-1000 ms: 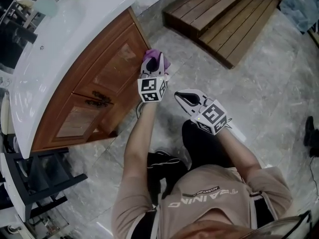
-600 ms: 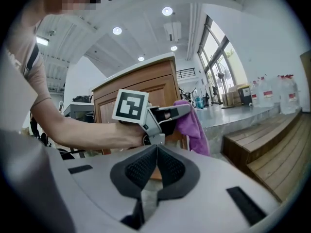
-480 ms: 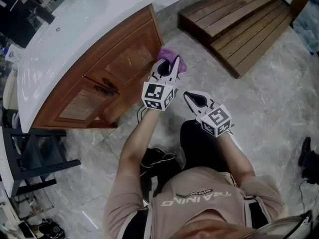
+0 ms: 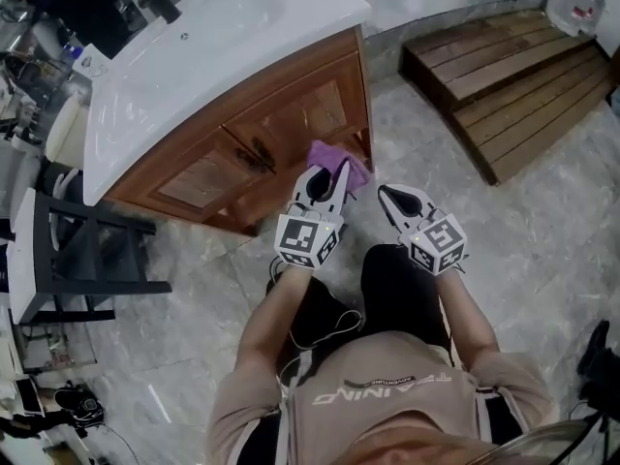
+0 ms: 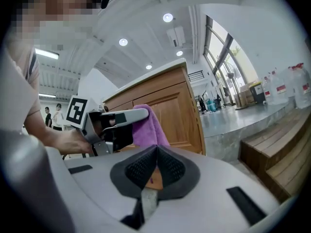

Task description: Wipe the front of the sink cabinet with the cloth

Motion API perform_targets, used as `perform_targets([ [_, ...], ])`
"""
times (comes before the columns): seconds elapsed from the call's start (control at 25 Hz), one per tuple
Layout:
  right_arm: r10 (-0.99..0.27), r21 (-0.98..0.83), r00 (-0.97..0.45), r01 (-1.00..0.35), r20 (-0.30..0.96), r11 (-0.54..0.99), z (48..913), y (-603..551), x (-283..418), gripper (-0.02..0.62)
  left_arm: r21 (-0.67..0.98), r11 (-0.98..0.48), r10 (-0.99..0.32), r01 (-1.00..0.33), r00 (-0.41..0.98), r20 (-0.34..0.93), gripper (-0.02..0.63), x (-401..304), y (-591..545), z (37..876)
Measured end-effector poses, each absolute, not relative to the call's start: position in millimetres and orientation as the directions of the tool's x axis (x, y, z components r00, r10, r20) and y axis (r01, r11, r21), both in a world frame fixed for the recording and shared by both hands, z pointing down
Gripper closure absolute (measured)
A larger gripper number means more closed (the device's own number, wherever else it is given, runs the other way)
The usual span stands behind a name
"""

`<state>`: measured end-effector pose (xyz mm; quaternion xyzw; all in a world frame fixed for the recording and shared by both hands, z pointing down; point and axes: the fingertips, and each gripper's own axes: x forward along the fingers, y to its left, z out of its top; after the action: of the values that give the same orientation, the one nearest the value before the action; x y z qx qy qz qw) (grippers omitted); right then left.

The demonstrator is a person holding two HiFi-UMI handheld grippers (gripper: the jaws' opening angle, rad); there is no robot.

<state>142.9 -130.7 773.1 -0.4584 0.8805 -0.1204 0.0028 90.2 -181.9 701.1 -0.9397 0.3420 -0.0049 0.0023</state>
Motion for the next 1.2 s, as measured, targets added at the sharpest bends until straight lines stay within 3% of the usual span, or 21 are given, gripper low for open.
perform_targets([
  [0.36,-0.743,-0.145,-0.665,-0.745,0.077,0.652,747.8,-155.6,90.8,0.583,0.022,-0.595,-0.803,-0.803,0.596,0.028,0.569,-17.6,-162.9,689.8],
  [0.68,-0.674,-0.124,-0.737,-0.674,0.051,0.728,742.7,-175.8,15.2,0.583,0.069,-0.488,-0.868,-0.870,0.493,0.068,0.569,-98.1,-162.2,708.0],
  [1.04,-0.641,-0.179,-0.761,-0.647,0.099,0.741,697.4,-191.9,-46.5,0.583,0.029,-0.474,-0.869,-0.880,0.473,0.142,0.569,-130.7,-160.2,671.5],
  [1.2,-0.608,-0.201,-0.784,-0.620,0.125,0.758,650.8,-190.5,-57.3,0.583,0.087,-0.438,-0.873,-0.895,0.447,0.195,0.569,-134.1,-156.8,633.0],
])
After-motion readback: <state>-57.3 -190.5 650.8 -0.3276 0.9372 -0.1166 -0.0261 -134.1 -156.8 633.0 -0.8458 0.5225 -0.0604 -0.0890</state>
